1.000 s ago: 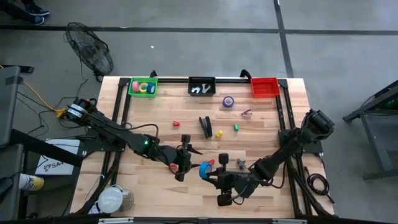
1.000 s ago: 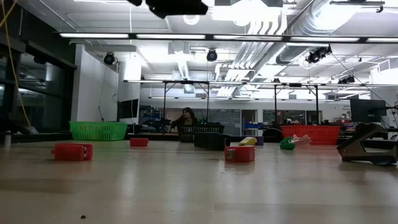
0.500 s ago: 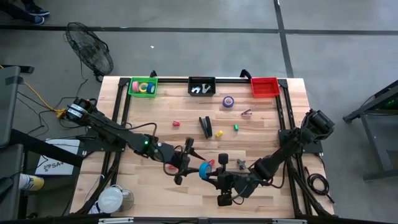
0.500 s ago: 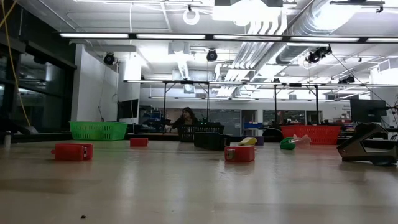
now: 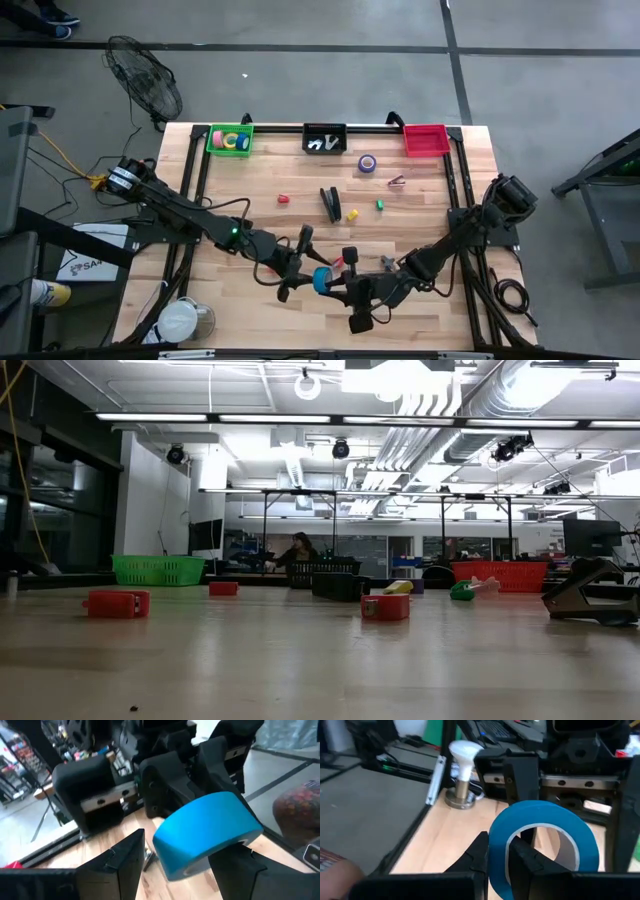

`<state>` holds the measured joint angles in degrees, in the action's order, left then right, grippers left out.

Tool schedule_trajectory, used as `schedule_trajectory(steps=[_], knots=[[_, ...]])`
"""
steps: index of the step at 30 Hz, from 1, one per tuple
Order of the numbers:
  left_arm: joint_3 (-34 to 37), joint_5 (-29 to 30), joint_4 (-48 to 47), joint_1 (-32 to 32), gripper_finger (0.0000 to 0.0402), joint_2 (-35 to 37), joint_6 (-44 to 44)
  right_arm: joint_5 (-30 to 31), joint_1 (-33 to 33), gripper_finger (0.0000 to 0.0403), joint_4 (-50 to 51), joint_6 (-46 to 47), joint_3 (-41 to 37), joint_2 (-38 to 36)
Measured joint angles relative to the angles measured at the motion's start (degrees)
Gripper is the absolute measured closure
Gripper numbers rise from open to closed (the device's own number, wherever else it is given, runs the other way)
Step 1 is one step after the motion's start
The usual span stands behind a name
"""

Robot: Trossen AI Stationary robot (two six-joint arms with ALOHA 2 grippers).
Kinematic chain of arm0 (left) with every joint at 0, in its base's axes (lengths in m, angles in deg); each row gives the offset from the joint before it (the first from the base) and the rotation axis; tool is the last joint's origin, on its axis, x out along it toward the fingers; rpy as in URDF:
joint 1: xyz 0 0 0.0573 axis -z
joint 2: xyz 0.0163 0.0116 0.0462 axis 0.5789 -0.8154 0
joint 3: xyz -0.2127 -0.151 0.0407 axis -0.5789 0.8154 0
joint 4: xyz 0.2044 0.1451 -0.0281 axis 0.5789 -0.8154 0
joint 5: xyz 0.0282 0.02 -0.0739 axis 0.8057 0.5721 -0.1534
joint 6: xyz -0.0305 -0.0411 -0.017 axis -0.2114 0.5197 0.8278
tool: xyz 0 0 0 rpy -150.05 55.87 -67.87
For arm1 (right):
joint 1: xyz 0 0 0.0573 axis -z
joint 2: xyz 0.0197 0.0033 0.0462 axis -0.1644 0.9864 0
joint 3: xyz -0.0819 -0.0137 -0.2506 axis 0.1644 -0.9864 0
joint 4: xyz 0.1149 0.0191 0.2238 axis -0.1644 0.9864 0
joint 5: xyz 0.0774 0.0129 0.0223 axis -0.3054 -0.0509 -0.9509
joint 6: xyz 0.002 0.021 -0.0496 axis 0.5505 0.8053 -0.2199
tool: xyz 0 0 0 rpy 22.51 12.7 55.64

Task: Pick and place Stapler, Stapler remover, tape
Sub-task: Put the light blue tape in the green bin

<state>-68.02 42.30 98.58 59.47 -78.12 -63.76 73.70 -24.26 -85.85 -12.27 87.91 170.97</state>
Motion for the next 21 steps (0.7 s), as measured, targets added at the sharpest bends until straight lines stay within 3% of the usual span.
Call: schedule_trajectory(steps=[9,18,21], knots=[[0.0,-0.93,1.32,-0.02,0.0211,0.0,-1.23,-1.11,0.32,0.0372,-0.86,-0.82,0.0,-0.04],[0.0,0.12,1.18,-0.06,0.0351,-0.02,-1.66,-0.65,0.4,0.0372,-1.2,-0.6,0.07,-0.04],[0.0,0.11,0.4,-0.11,0.0362,-0.02,-1.59,-0.36,0.45,0.0372,-0.8,-0.4,0.07,-0.04]])
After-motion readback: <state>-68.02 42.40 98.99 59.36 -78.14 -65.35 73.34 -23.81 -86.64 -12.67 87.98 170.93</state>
